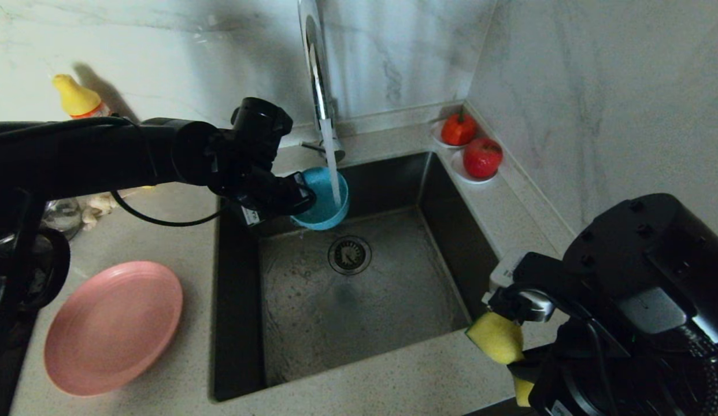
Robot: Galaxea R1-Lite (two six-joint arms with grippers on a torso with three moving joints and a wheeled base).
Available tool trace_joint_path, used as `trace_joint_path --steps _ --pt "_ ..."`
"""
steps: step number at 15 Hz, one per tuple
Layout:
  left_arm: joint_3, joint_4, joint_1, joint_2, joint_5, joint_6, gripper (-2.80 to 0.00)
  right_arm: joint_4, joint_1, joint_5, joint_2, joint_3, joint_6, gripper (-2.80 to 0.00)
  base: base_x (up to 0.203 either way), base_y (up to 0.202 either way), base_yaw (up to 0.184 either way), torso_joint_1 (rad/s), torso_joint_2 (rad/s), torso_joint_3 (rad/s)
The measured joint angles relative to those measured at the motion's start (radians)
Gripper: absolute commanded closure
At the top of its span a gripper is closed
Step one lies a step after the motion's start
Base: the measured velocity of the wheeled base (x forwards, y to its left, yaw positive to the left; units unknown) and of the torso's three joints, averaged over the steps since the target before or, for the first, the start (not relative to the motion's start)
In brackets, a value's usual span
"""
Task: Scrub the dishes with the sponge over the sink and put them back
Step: Wash the bowl
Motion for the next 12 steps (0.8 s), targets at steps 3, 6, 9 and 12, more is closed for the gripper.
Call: trace_joint_path --steps 3,6,9,12 --pt "-0.02 -0.002 0.0 0.021 0.001 0.0 0.0 0.0 0.0 0.006 -0.001 0.007 0.0 0.0 0.0 0.0 0.0 0.0 0.0 0.0" --pt "-0.011 0.008 0.0 0.022 0.004 0.0 0.0 0.0 0.0 0.007 -0.002 0.009 0.0 0.0 0.0 0.0 0.0 0.0 0.0 0.0" --pt "0.041 0.006 0.0 -0.011 0.012 0.01 0.0 -0.003 0.0 0.008 -0.002 0.012 0.001 0.0 0.0 0.0 0.0 0.0 0.0 0.0" --pt "0.063 0.009 -0.001 -0.039 0.015 0.024 0.0 -0.028 0.001 0.008 -0.003 0.019 0.0 0.0 0.0 0.0 0.0 0.0 0.0 0.0"
